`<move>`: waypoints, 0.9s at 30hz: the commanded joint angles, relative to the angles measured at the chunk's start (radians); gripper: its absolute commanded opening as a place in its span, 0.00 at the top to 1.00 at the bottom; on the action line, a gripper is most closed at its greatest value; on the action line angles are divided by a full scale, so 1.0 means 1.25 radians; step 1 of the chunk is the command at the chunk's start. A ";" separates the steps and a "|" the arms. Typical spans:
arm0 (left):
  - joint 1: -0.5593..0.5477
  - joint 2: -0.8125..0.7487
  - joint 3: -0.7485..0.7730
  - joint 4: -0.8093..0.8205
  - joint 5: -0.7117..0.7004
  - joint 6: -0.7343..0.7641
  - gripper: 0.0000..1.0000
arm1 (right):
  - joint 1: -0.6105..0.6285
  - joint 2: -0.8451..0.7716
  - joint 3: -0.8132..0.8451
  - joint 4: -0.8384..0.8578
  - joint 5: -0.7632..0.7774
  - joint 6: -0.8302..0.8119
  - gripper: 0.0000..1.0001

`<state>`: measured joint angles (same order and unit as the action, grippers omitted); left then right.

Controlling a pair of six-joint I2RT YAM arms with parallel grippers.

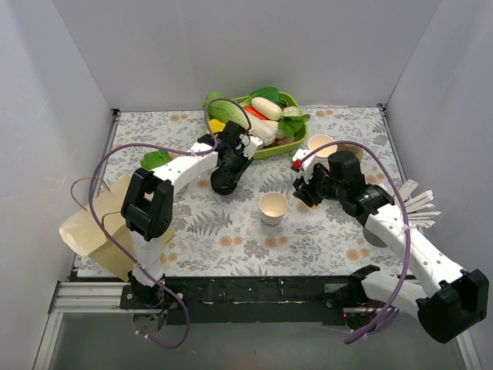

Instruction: Pack the takeout coffee

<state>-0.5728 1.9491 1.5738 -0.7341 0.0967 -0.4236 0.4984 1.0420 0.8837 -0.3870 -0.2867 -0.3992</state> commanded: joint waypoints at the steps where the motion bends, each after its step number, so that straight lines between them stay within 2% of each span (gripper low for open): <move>1: -0.004 -0.027 0.009 -0.019 0.017 -0.006 0.78 | -0.002 -0.011 -0.011 0.032 0.000 -0.005 0.54; 20: -0.006 0.005 -0.010 -0.009 -0.016 -0.001 0.80 | -0.002 -0.004 -0.010 0.024 0.001 -0.014 0.54; 27: -0.006 0.007 -0.010 -0.010 -0.018 0.000 0.86 | -0.002 -0.003 -0.017 0.031 0.000 -0.013 0.54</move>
<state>-0.5762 1.9621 1.5654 -0.7490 0.0784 -0.4267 0.4984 1.0420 0.8700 -0.3862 -0.2867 -0.4164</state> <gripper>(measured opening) 0.158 0.458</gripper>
